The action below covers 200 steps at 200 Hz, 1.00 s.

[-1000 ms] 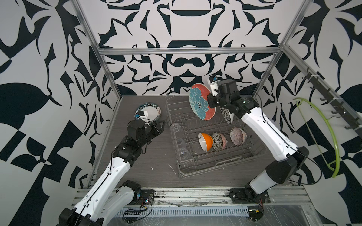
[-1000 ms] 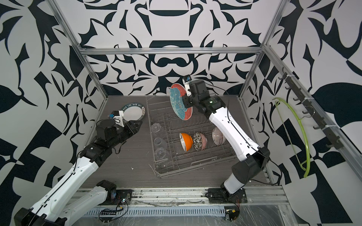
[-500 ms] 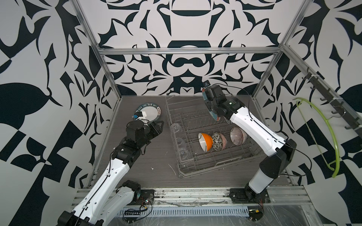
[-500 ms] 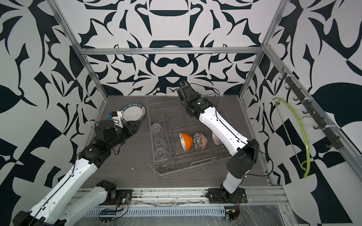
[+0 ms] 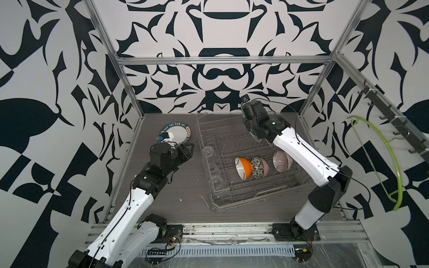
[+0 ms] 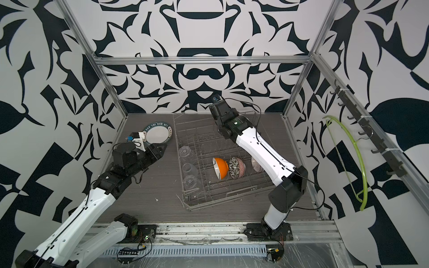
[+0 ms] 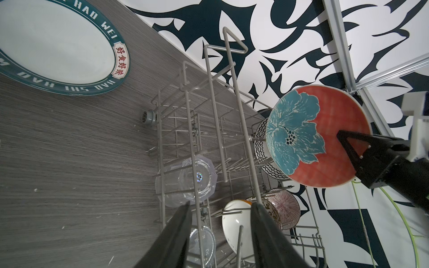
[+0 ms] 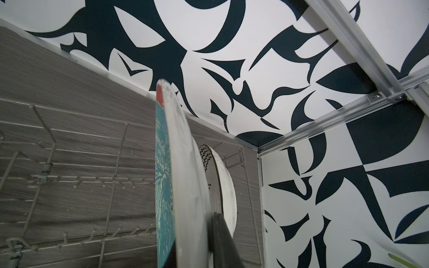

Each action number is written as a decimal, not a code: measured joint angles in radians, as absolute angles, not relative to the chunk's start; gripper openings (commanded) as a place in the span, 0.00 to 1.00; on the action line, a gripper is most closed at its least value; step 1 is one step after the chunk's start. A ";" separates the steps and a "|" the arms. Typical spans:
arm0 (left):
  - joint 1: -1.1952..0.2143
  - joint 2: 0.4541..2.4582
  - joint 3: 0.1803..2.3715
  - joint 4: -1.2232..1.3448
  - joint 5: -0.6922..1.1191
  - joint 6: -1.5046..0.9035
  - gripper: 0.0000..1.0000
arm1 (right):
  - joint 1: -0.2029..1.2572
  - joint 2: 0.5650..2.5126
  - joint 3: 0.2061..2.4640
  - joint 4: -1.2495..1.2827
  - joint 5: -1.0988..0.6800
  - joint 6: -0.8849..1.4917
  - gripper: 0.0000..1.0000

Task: Load bowls into a dish rack
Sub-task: Place the distractor at the dish rack.

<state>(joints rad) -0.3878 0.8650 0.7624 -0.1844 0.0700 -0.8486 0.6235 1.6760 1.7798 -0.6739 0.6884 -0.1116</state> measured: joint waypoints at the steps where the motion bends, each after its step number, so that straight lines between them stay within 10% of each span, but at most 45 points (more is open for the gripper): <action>1: -0.388 0.865 0.762 -0.184 0.070 -0.849 0.47 | 0.624 1.676 1.779 -0.674 0.689 -0.112 0.00; 200: -0.388 0.876 0.745 -0.199 0.063 -0.849 0.48 | 0.610 1.686 1.694 -0.645 0.663 -0.080 0.00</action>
